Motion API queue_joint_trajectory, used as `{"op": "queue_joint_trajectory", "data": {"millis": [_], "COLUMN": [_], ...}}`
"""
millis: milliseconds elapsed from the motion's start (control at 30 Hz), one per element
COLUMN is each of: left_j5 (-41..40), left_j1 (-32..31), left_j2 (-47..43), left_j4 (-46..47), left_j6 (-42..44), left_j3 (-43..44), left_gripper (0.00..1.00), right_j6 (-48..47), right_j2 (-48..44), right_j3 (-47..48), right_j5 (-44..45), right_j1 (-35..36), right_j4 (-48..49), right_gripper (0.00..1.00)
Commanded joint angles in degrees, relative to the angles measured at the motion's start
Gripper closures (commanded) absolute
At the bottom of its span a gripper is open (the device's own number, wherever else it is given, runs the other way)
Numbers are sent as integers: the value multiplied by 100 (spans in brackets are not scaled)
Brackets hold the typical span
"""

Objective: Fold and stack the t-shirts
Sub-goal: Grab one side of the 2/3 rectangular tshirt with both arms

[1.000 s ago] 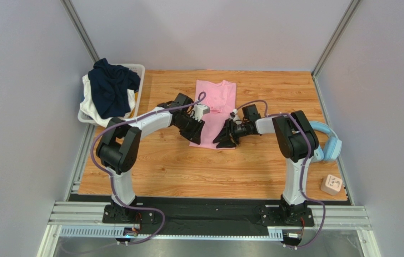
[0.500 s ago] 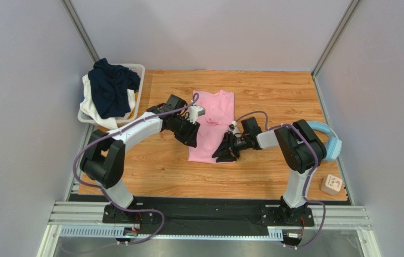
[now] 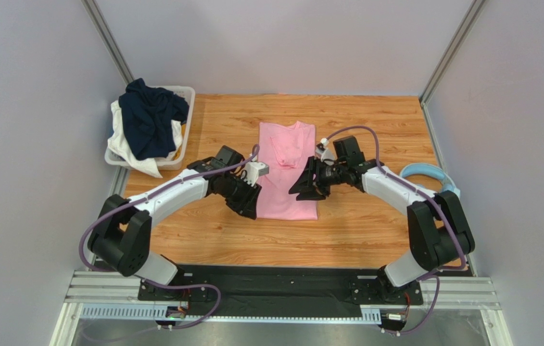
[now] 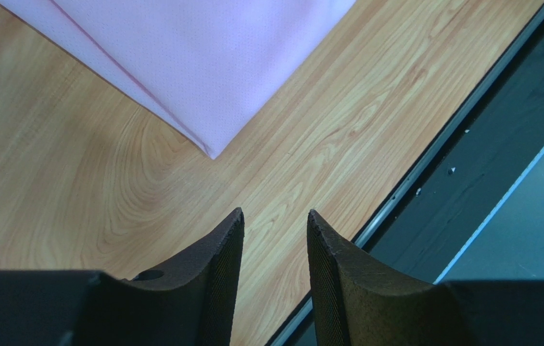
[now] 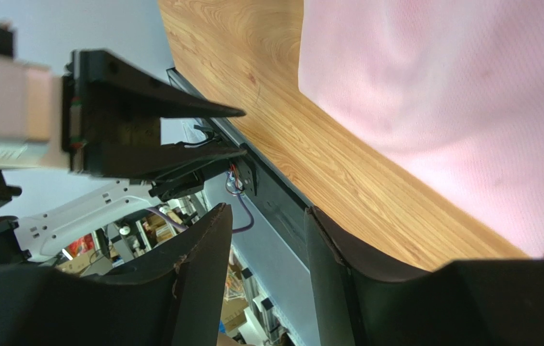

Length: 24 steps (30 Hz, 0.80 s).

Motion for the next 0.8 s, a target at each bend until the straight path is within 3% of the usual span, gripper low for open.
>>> {"op": "queue_joint_trajectory", "data": {"millis": [0,333,567,767], "left_j5": [-29,-530,-742,-619], "left_j1": [-48,-49,-49,-49], "left_j2": [473,825,1027,1317], "left_j4": [68,314,446,463], "left_j6": [-248,-547,-714,-828], "left_j3": [67,67,128,260], "left_gripper": [55,54,44,43], "right_j6": [-263,-588,-791,-958], "right_j2": [-327,-345,-284,-46], "right_j3": [-428,-1361,-1370,-1353], "right_j5": [319,442,354,293], "right_j1": [-176,-694,-940,-1125], "right_j4": [-649,-562,-588,-580], "right_gripper": [52,52,52,53]}}
